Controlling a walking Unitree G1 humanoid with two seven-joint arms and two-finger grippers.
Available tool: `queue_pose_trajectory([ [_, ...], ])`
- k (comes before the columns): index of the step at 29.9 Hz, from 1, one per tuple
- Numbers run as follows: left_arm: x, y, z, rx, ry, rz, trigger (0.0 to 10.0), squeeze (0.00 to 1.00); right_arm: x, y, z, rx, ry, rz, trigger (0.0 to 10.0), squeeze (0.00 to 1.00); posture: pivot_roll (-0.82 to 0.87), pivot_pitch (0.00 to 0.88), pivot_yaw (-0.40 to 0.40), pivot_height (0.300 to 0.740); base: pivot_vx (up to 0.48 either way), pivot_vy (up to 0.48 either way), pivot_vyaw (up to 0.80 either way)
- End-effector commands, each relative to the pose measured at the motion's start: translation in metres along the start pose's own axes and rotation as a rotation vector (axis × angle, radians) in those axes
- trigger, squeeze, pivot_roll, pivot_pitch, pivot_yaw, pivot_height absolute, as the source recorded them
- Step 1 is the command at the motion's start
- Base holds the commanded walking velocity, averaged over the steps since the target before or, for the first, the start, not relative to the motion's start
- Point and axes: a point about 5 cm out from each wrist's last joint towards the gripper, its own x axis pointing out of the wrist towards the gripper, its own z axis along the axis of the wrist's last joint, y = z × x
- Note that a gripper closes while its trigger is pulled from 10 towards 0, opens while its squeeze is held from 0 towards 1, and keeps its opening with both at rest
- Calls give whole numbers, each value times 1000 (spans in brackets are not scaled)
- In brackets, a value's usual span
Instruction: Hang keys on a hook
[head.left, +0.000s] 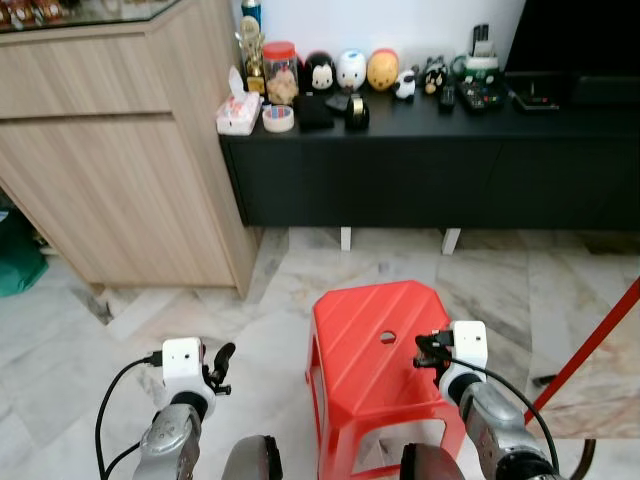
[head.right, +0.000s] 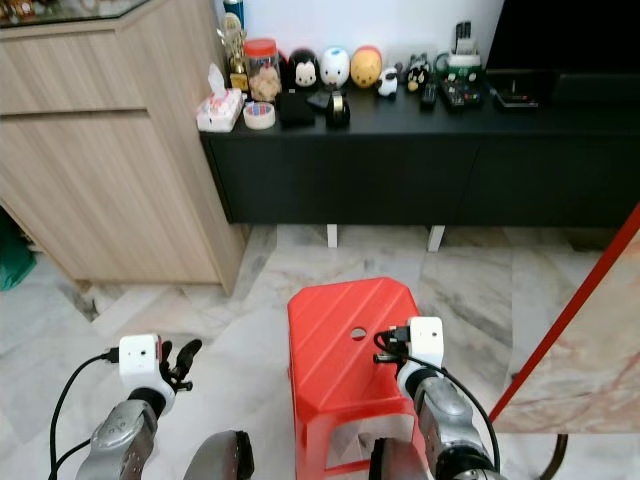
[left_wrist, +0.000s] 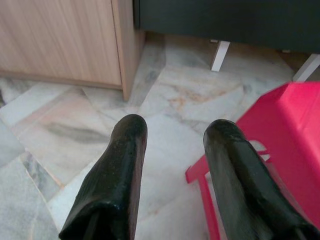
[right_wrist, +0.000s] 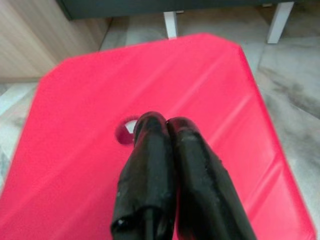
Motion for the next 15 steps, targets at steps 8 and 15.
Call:
queue_pose_trajectory([
  [8,1,2,2,3,-13,0,10000,0,5,10,12,-62,0,99,10000,0,-14,1,17,716,0,0,0],
  [15,3,-6,9,35,-32,-95,10000,0,6,13,23,-100,-5,158,10000,0,-17,0,13,716,0,0,0],
])
